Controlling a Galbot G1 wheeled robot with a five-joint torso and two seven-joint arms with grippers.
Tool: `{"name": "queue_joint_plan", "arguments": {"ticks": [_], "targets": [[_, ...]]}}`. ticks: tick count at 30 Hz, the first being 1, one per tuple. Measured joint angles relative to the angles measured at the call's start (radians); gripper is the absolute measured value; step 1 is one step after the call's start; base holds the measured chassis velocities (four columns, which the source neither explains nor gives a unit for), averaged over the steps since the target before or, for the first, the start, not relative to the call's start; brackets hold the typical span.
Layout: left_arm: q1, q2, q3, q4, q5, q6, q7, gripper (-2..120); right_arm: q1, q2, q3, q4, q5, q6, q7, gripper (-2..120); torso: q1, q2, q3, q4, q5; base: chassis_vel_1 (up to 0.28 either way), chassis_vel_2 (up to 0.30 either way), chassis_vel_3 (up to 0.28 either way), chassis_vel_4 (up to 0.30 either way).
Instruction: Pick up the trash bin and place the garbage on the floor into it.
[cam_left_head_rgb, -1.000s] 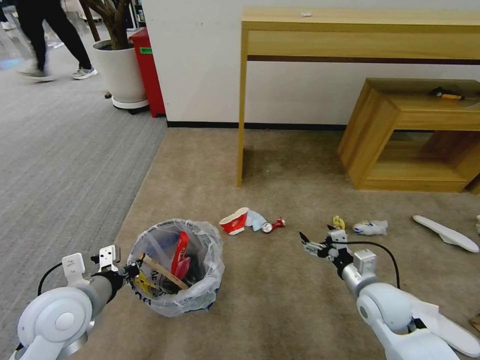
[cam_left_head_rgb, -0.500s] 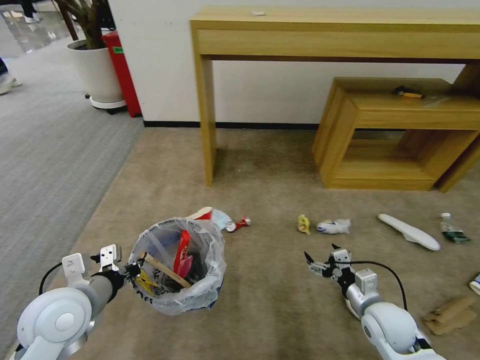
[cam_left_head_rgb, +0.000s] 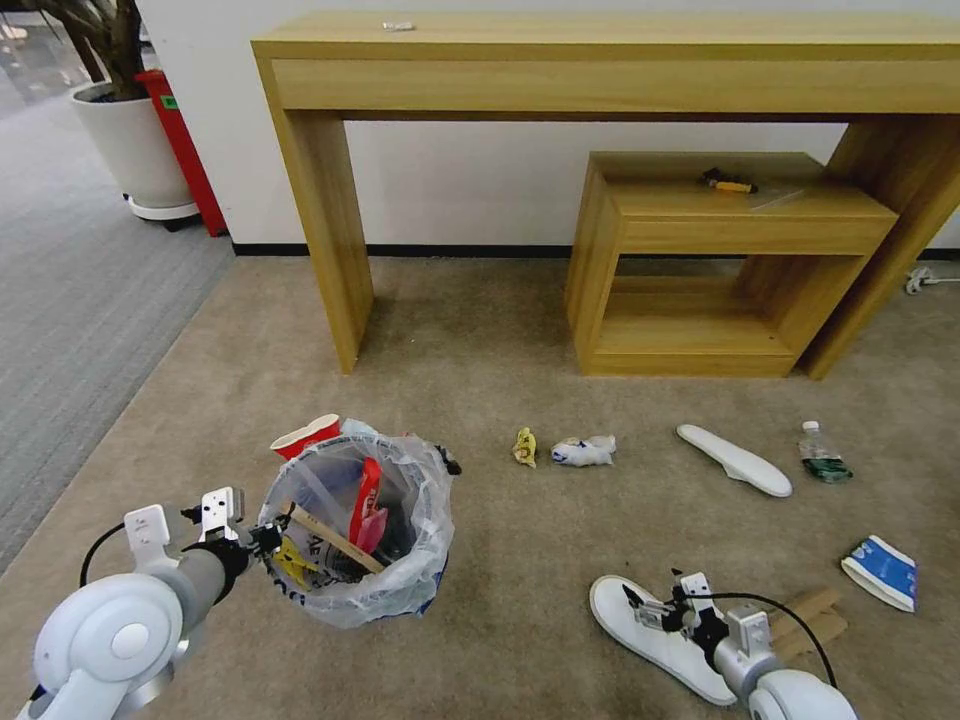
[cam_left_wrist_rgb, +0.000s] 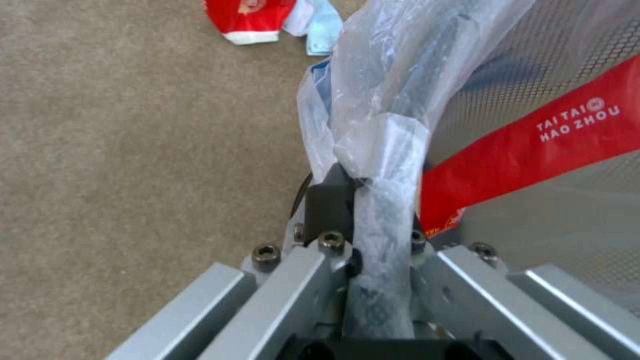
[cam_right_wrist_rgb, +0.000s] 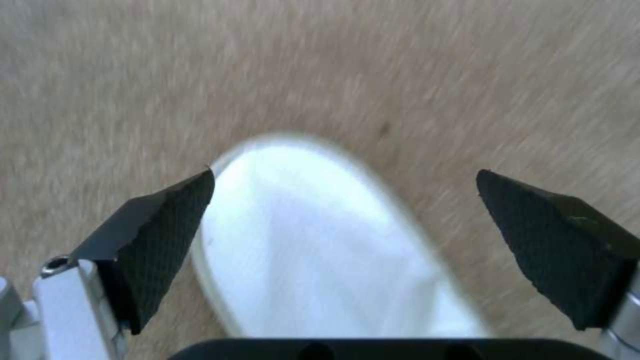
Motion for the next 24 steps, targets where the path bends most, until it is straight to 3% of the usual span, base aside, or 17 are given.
{"name": "queue_joint_plan", "arguments": {"ticks": [5,8,14,17,18,21,24], "targets": [[0.002,0.000,-0.002,-0.007,0.000,0.000,-0.003,0,0.015,0.016,-0.008,-0.042,0.011,-0.007,0.008,93,0.000,0.000,0.000,0.0002,0.0003,0.051,0.056,-0.026,-0.029],[0.001,0.001,-0.001,-0.012,-0.002,0.000,-0.008,0,0.015,0.017,-0.008,-0.043,0.034,-0.017,0.013,79,0.000,0.000,0.000,0.0000,0.0003,0.000,0.000,0.000,0.000],[0.001,0.007,-0.001,-0.016,-0.015,0.000,-0.027,0,0.014,0.018,-0.007,-0.050,0.039,-0.019,0.015,62,0.000,0.000,0.000,-0.0002,0.0004,0.000,0.000,0.000,0.000],[0.012,0.027,-0.023,-0.012,-0.028,0.000,-0.035,0,0.010,0.019,-0.003,-0.053,0.043,-0.018,0.017,45,0.000,0.000,0.000,-0.0002,0.0004,0.000,0.000,0.000,0.000],[0.012,0.027,-0.023,-0.012,-0.028,0.000,-0.035,0,0.010,0.019,-0.003,-0.053,0.043,-0.018,0.017,45,0.000,0.000,0.000,-0.0002,0.0004,0.000,0.000,0.000,0.000],[0.063,0.054,-0.084,-0.010,-0.033,0.000,-0.005,0,0.005,0.026,0.000,-0.056,0.042,-0.009,0.019,35,0.000,0.000,0.000,-0.0002,0.0005,0.000,0.000,0.000,0.000],[0.167,0.050,-0.174,-0.008,0.004,0.000,0.075,0,0.004,0.029,0.007,-0.056,0.041,0.004,0.020,20,0.000,0.000,0.000,0.0000,0.0005,0.000,0.000,0.000,0.000]]}}
